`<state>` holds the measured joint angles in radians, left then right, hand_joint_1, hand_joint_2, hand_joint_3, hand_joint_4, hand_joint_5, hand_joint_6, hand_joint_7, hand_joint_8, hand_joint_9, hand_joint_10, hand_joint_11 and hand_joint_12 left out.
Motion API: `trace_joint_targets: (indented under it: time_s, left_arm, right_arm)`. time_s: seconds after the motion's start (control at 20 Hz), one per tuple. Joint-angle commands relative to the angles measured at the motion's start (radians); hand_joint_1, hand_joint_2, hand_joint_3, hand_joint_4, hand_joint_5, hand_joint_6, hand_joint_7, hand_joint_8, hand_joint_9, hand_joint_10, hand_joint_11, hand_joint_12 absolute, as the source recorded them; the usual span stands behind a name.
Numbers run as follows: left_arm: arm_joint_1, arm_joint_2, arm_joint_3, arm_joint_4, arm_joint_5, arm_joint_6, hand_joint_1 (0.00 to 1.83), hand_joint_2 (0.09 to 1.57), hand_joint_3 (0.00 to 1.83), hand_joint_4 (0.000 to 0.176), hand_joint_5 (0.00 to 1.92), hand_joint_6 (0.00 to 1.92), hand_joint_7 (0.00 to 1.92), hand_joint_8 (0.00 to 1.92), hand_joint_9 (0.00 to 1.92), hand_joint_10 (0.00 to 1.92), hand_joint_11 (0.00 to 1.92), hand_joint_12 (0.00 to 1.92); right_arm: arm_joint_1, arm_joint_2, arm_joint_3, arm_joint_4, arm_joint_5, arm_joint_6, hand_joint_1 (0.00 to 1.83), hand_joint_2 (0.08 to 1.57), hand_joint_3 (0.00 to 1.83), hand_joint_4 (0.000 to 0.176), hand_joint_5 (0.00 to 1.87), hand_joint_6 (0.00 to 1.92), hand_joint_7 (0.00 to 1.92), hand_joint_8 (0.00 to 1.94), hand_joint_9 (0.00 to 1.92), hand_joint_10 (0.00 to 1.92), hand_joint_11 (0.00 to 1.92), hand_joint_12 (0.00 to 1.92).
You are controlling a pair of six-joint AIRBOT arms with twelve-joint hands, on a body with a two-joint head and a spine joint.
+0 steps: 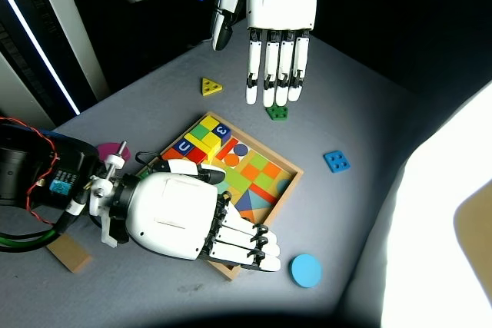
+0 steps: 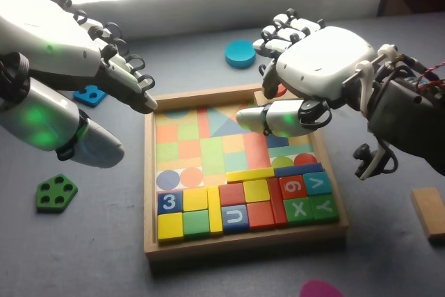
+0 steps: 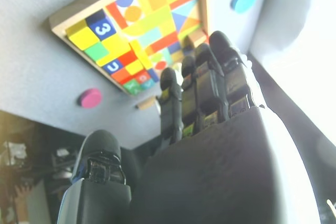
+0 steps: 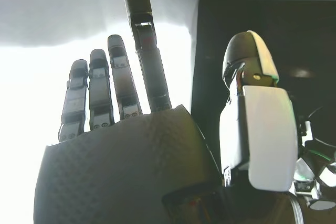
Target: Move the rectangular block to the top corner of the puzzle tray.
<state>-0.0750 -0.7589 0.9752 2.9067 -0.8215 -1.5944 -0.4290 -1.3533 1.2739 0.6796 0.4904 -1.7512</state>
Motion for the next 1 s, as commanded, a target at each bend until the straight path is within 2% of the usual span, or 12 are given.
trace_joint_targets:
  time_s: [0.0, 0.3, 0.35, 0.45, 0.5, 0.65, 0.75, 0.95]
  left_arm:
    - [-0.019, -0.004, -0.003, -0.011, 0.075, 0.002, 0.00, 1.27, 0.00, 0.033, 0.29, 0.01, 0.24, 0.01, 0.24, 0.01, 0.00, 0.72]
    - [-0.019, -0.004, -0.003, -0.011, 0.075, 0.002, 0.00, 1.27, 0.00, 0.031, 0.28, 0.01, 0.22, 0.01, 0.22, 0.00, 0.00, 0.68]
    - [-0.020, -0.004, -0.003, -0.011, 0.075, 0.002, 0.00, 1.27, 0.00, 0.025, 0.28, 0.01, 0.22, 0.00, 0.22, 0.00, 0.00, 0.69]
    - [-0.021, -0.004, -0.005, -0.011, 0.075, 0.002, 0.00, 1.27, 0.00, 0.031, 0.28, 0.00, 0.22, 0.01, 0.21, 0.00, 0.00, 0.70]
    - [-0.021, -0.004, -0.005, -0.011, 0.075, 0.002, 0.03, 1.27, 0.00, 0.027, 0.29, 0.01, 0.24, 0.01, 0.23, 0.01, 0.00, 0.72]
    - [-0.021, -0.004, -0.003, -0.011, 0.075, 0.002, 0.03, 1.27, 0.00, 0.034, 0.28, 0.00, 0.23, 0.00, 0.22, 0.00, 0.00, 0.69]
    - [-0.021, -0.004, -0.003, -0.011, 0.075, 0.002, 0.00, 1.27, 0.00, 0.029, 0.28, 0.00, 0.22, 0.00, 0.22, 0.00, 0.00, 0.68]
    - [-0.023, -0.005, -0.002, -0.011, 0.075, 0.002, 0.02, 1.27, 0.00, 0.031, 0.29, 0.00, 0.22, 0.00, 0.21, 0.00, 0.00, 0.67]
  right_arm:
    - [0.001, 0.004, 0.001, -0.029, 0.104, 0.003, 0.00, 1.13, 0.00, 0.000, 0.84, 0.25, 0.22, 0.00, 0.06, 0.03, 0.00, 0.00]
    - [-0.010, 0.005, 0.001, -0.029, 0.104, 0.003, 0.00, 1.14, 0.00, 0.000, 0.82, 0.25, 0.22, 0.01, 0.06, 0.02, 0.00, 0.00]
    - [-0.013, 0.005, 0.001, -0.029, 0.104, 0.003, 0.00, 1.14, 0.00, 0.000, 0.82, 0.25, 0.22, 0.00, 0.05, 0.02, 0.00, 0.00]
    - [-0.019, 0.005, 0.001, -0.029, 0.106, 0.002, 0.00, 1.13, 0.00, 0.000, 0.83, 0.25, 0.21, 0.00, 0.05, 0.02, 0.00, 0.00]
    - [-0.021, 0.006, 0.001, -0.029, 0.106, 0.002, 0.00, 1.14, 0.00, 0.000, 0.85, 0.26, 0.26, 0.02, 0.09, 0.04, 0.00, 0.00]
    - [-0.030, 0.010, 0.002, -0.029, 0.108, 0.001, 0.00, 1.13, 0.00, 0.000, 0.83, 0.25, 0.20, 0.00, 0.06, 0.02, 0.00, 0.00]
    - [-0.034, 0.017, 0.002, -0.029, 0.108, 0.001, 0.00, 1.13, 0.00, 0.000, 0.84, 0.25, 0.21, 0.01, 0.06, 0.02, 0.00, 0.00]
    - [-0.036, 0.024, 0.012, -0.029, 0.108, 0.001, 0.00, 1.13, 0.00, 0.000, 0.84, 0.26, 0.23, 0.01, 0.05, 0.02, 0.00, 0.00]
